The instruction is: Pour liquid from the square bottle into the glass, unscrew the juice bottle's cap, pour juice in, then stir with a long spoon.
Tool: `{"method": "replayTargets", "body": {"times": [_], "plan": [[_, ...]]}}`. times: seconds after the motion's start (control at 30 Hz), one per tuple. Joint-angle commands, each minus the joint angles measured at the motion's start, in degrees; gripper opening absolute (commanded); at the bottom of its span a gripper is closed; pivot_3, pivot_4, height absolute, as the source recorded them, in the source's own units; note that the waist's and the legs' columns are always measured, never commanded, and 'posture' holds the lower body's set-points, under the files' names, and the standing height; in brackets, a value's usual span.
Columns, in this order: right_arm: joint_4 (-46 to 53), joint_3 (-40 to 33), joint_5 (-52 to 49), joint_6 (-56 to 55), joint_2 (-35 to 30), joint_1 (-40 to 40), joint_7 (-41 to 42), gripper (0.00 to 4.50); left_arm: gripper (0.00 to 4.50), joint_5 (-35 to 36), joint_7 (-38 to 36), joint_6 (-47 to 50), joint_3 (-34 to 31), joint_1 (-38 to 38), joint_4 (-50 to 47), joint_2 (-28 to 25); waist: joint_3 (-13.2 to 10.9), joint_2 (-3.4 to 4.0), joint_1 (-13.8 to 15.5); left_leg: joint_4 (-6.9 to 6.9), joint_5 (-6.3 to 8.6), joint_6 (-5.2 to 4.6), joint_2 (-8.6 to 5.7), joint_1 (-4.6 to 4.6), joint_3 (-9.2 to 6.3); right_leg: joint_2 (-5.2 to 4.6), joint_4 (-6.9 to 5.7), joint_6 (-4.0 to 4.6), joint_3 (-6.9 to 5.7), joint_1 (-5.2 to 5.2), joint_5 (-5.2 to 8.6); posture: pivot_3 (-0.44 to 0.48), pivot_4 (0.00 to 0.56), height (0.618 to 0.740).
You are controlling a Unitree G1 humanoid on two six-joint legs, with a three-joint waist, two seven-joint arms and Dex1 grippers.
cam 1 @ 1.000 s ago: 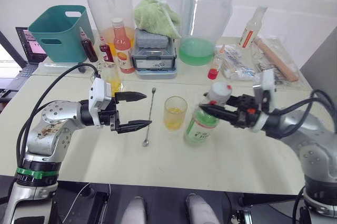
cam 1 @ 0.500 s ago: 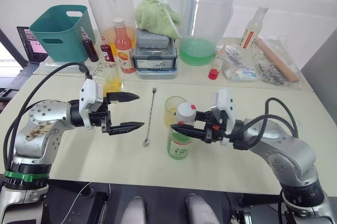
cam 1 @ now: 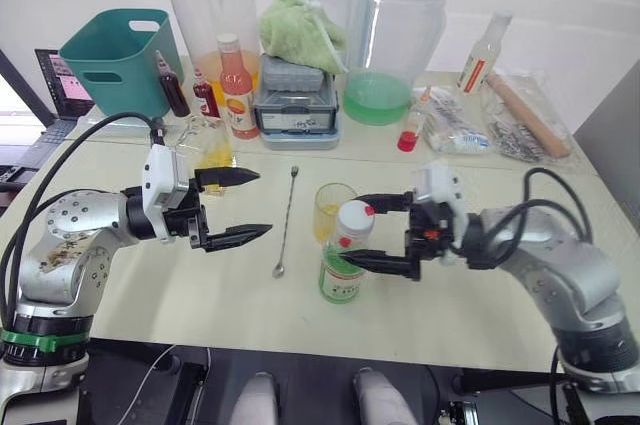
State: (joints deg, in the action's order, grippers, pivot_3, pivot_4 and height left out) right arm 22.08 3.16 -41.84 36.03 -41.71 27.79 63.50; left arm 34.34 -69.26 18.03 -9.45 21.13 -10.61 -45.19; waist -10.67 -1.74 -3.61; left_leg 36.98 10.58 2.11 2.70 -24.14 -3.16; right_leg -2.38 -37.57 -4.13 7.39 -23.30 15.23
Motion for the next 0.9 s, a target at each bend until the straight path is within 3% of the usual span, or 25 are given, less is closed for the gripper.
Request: {"method": "replayTargets", "body": {"times": [0.03, 0.27, 0.53, 0.63, 0.8, 0.9], "plan": [[-5.5, 1.2, 2.4, -6.8, -0.9, 4.8, 9.9, 4.48, 4.5, 2.2, -0.2, 1.3, -2.2, -1.0, -3.2, -1.6, 0.0, 0.0, -0.4, 0.0, 0.0, 0.0, 0.01, 0.02, 0.01, 0.0, -0.01, 0.0, 0.0, 0.0, 0.0, 0.0, 0.15, 0.723], [-15.2, 6.8, 5.6, -10.9, 2.5, 12.4, 21.3, 4.48, 4.5, 7.1, -1.7, 5.9, -6.7, -7.8, -9.5, -5.7, 0.0, 0.01, -0.4, -0.09, 0.0, 0.0, 0.07, 0.06, 0.0, 0.02, -0.05, 0.07, -0.08, -0.03, 0.03, 0.0, 0.15, 0.723], [-22.1, 8.9, 7.9, -13.5, 7.0, 15.9, 26.5, 4.48, 4.5, 12.6, -1.7, 10.9, -12.2, -16.3, -16.3, -9.0, 0.0, 0.03, -0.1, -0.09, 0.0, 0.01, 0.09, 0.04, -0.01, 0.0, -0.05, 0.09, -0.14, -0.05, 0.04, 0.0, 0.15, 0.723], [-24.6, 9.1, 8.7, -14.6, 8.1, 16.4, 27.6, 3.72, 4.5, 12.7, -0.3, 11.1, -12.7, -18.0, -18.1, -8.6, 0.0, 0.04, -0.2, -0.09, 0.0, 0.01, 0.09, 0.05, 0.0, 0.0, -0.06, 0.1, -0.15, -0.05, 0.04, 0.0, 0.15, 0.723], [-25.8, 8.5, 8.9, -15.5, 8.8, 16.0, 28.0, 1.92, 4.5, 13.4, 0.9, 11.2, -11.8, -19.3, -19.8, -8.0, 0.0, 0.04, -0.2, -0.09, 0.0, 0.01, 0.09, 0.05, 0.0, 0.0, -0.07, 0.12, -0.16, -0.06, 0.05, 0.0, 0.15, 0.723], [-24.0, 7.8, 8.4, -14.8, 8.1, 14.9, 27.4, 1.23, 4.5, 13.0, 0.9, 10.7, -10.2, -17.8, -18.8, -7.9, 0.0, 0.05, -0.1, -0.09, 0.0, 0.01, 0.09, 0.04, 0.0, 0.0, -0.08, 0.13, -0.16, -0.07, 0.06, 0.0, 0.15, 0.723]]}}
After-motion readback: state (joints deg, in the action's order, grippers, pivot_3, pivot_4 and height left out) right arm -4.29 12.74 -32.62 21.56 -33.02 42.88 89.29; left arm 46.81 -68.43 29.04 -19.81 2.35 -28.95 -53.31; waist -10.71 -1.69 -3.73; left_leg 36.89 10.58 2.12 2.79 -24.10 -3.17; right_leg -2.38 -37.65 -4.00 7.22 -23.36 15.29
